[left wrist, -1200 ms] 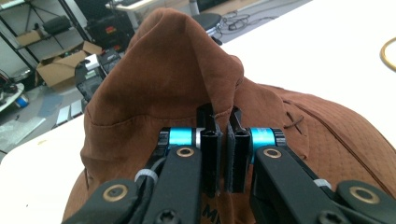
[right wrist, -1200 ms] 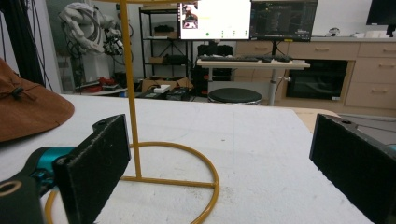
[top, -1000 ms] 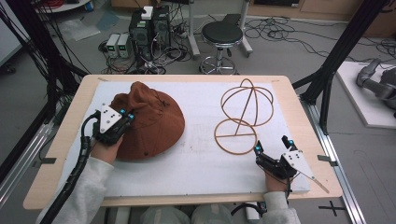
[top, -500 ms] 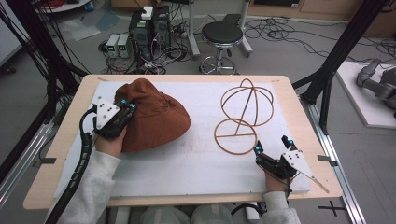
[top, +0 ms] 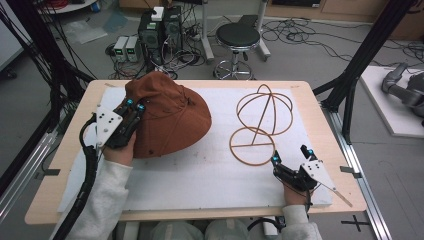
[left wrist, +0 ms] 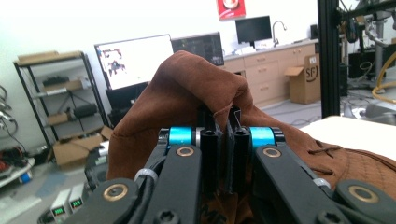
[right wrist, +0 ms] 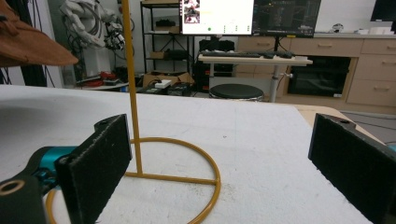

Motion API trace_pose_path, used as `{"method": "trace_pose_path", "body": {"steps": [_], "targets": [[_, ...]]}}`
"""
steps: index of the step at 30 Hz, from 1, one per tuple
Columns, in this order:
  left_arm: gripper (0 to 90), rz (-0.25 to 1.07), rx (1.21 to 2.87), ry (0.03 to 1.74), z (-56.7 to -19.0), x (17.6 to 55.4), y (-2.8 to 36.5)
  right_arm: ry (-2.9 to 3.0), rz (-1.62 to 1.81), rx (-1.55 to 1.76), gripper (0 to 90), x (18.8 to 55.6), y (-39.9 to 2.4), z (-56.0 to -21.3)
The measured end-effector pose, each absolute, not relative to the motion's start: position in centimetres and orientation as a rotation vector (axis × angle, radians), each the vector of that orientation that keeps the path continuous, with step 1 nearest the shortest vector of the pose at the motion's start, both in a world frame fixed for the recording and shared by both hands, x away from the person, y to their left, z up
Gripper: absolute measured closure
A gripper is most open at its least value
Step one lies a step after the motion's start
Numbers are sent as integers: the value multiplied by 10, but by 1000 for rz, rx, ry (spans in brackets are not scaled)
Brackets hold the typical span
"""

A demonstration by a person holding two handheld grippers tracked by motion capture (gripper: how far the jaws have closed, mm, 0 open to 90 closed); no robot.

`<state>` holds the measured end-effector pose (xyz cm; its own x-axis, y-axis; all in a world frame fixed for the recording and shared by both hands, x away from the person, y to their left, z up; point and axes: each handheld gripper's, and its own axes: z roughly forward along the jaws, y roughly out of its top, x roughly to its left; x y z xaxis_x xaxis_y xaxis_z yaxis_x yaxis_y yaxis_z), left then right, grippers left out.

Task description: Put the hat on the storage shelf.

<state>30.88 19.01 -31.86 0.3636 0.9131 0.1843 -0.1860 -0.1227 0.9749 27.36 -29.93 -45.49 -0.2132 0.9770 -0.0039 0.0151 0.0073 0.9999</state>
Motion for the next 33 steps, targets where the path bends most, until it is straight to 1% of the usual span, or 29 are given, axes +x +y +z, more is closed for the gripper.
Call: {"method": "trace_pose_path", "body": {"steps": [19, 33], "targets": [[869, 1129, 1235, 649, -278, 305, 172, 1398, 1349, 1111, 55, 275, -298, -455], [868, 1151, 1212, 575, -253, 304, 153, 1405, 1351, 1118, 55, 275, -299, -454]]}}
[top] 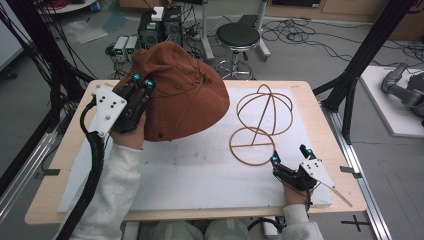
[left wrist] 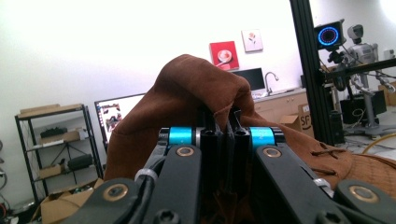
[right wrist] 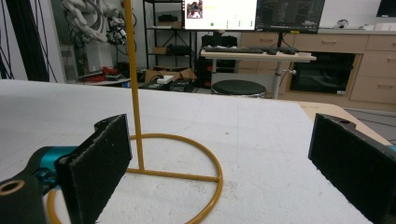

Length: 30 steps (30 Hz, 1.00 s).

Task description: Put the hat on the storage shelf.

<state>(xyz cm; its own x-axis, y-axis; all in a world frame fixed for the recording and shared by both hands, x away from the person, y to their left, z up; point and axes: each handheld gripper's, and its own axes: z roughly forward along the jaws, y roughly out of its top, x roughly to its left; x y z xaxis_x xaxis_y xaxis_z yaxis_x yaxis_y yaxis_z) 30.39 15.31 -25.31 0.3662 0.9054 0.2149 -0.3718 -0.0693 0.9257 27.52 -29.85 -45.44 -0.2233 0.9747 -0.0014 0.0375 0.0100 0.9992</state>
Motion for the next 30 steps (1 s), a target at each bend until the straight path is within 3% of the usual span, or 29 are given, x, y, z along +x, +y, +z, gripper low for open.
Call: {"method": "trace_pose_path", "body": {"steps": [30], "targets": [[868, 1153, 1178, 487, -202, 300, 112, 1404, 1362, 1131, 56, 276, -300, -454]]}}
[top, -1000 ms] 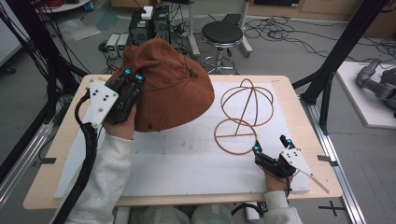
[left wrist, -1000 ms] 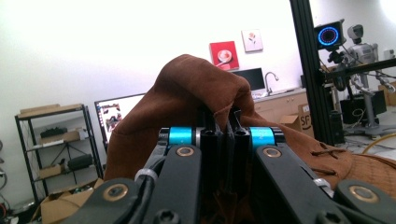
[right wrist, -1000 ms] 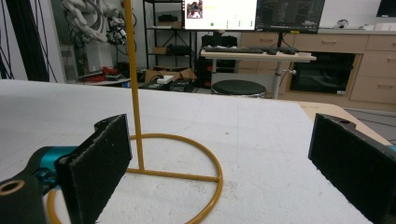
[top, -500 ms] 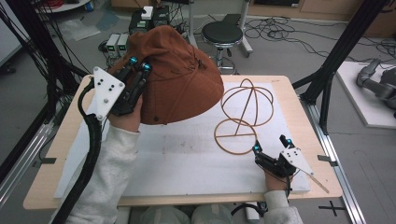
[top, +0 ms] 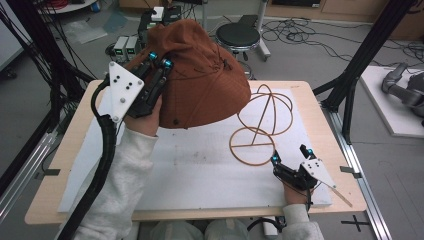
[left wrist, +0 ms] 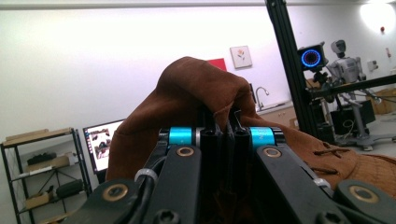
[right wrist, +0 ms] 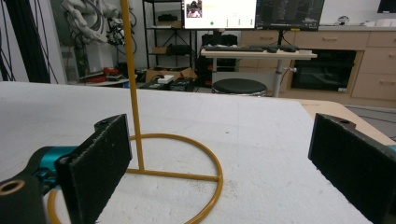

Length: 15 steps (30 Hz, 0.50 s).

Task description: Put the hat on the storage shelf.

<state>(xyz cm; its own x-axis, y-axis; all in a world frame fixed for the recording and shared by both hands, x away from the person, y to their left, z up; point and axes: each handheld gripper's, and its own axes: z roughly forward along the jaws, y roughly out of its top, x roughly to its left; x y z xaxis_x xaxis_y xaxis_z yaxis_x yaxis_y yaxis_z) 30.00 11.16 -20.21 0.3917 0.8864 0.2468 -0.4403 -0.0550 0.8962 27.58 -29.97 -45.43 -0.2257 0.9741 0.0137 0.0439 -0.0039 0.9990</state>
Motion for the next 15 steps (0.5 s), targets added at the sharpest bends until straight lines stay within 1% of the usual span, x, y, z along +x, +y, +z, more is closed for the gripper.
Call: {"method": "trace_pose_path", "body": {"steps": [6, 15], "targets": [[868, 1138, 1168, 468, -197, 300, 100, 1399, 1355, 1130, 56, 276, -300, -454], [868, 1105, 1173, 446, -200, 303, 80, 1390, 1343, 1134, 56, 276, -299, -454]]}}
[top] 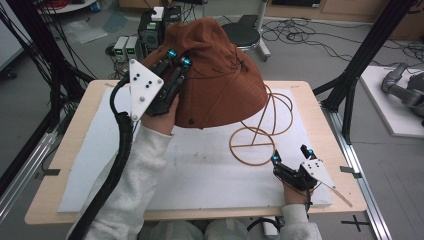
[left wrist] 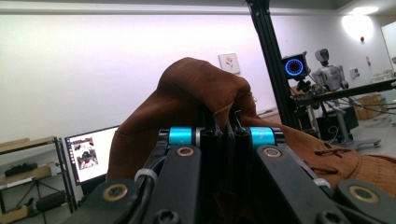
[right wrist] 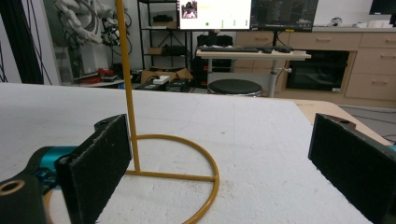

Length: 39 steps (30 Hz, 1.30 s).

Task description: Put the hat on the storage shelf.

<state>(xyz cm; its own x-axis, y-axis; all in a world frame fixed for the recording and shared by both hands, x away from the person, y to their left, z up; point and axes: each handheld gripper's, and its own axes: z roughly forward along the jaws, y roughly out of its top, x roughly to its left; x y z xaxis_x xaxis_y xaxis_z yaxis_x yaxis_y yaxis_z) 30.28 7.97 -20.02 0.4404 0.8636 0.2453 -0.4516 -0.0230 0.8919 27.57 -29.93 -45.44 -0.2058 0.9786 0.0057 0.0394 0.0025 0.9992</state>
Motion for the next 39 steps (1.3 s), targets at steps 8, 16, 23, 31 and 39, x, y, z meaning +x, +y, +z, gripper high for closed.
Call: {"method": "trace_pose_path", "body": {"steps": [8, 16, 23, 31, 39], "targets": [[867, 1070, 1173, 425, -204, 307, 59, 1392, 1298, 1153, 56, 277, -297, -454], [867, 1033, 1187, 396, -207, 314, 37, 1385, 1311, 1155, 55, 276, -297, -454], [867, 1007, 1198, 373, -209, 317, 19, 1387, 1312, 1154, 55, 276, -297, -454], [866, 962, 1204, 355, -210, 320, 1, 1384, 1308, 1158, 55, 276, -297, -454], [866, 940, 1211, 338, -212, 321, -12, 1383, 1306, 1154, 55, 276, -297, -454]]}}
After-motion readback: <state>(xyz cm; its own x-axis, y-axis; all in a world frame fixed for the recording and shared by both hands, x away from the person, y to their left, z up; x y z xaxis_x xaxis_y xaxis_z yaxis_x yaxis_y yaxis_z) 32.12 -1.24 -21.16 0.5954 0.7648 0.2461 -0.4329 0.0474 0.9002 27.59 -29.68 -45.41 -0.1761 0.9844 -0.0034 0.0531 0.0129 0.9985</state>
